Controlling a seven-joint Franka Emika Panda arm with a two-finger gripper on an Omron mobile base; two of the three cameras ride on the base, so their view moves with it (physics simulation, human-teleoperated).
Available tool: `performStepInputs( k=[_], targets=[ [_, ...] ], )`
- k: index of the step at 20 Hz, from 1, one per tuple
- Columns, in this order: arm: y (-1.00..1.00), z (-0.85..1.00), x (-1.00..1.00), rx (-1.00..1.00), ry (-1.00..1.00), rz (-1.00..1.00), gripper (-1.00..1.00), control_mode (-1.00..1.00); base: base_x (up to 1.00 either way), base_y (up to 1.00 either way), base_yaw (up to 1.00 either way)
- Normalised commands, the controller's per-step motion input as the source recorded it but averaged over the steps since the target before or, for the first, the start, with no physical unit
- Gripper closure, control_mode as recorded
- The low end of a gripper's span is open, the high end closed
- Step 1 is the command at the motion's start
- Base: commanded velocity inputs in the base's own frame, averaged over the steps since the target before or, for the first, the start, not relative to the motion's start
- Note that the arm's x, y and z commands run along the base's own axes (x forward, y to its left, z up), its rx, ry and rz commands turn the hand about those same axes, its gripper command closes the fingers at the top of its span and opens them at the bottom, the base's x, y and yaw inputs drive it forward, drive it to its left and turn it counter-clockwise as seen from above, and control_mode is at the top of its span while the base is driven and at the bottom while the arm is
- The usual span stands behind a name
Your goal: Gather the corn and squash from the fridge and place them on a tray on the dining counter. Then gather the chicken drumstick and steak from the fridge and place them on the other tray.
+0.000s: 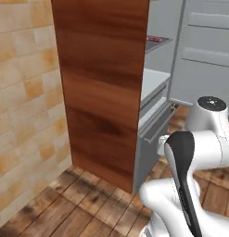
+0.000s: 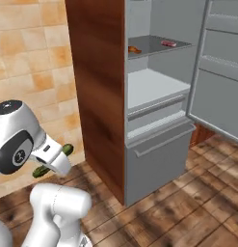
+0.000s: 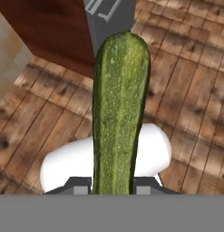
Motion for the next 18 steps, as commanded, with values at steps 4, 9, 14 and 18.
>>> performStepInputs(
  k=[4,9,14,18],
  targets=[
    [0.0,0.0,0.0,0.0,0.0,0.0,1.0,1.0,-1.0,0.1,-0.27],
    [0.0,0.0,0.0,0.0,0.0,0.0,1.0,1.0,-1.0,0.0,-0.26],
    [0.0,0.0,0.0,0.0,0.0,0.0,1.0,1.0,-1.0,-0.18,-0.25],
    [0.0,0.0,0.0,0.0,0.0,0.0,1.0,1.0,-1.0,-0.21,-0.24]
  ],
)
